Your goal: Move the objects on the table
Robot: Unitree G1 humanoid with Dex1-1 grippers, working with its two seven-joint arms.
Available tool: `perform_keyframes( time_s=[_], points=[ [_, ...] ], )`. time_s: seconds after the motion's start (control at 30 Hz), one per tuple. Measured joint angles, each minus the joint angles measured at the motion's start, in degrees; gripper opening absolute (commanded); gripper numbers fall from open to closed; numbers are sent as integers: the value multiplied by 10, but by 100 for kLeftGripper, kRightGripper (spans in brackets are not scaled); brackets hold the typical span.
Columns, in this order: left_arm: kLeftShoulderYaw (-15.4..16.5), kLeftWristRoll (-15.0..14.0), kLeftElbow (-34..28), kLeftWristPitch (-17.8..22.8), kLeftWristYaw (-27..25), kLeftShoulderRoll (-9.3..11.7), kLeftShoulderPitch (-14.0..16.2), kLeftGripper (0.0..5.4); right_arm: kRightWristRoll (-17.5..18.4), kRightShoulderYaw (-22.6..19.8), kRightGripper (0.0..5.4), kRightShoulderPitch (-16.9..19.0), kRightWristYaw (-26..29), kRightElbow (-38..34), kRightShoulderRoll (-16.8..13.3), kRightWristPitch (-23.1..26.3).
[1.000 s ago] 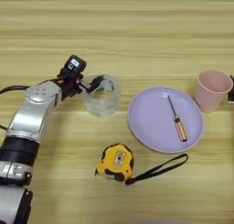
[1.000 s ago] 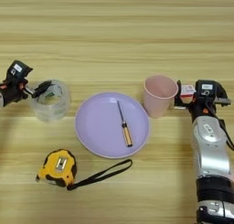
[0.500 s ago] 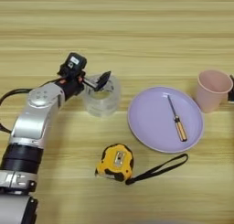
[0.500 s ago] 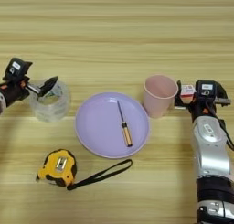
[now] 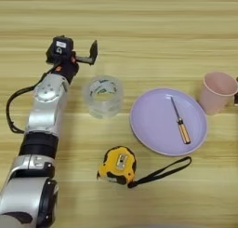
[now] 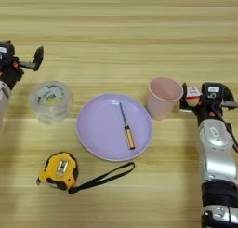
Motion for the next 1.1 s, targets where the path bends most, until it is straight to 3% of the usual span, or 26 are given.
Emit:
perform_keyframes(
  time_s=[0.33,0.7,0.87,1.03,1.1],
  points=[
    [29,1,114,-111,58,-12,-9,537,2,-11,540,5,11,1,-8,-1],
    [36,3,164,-152,104,-24,-24,537,5,-56,540,24,12,-23,-45,3],
    [33,7,166,-160,117,-27,-25,537,27,-78,540,74,35,-186,-66,28],
    [33,9,167,-165,120,-29,-25,537,63,-28,540,137,93,-386,-66,99],
    [33,9,169,-165,120,-29,-26,537,86,16,540,163,127,-456,-66,132]
  ],
)
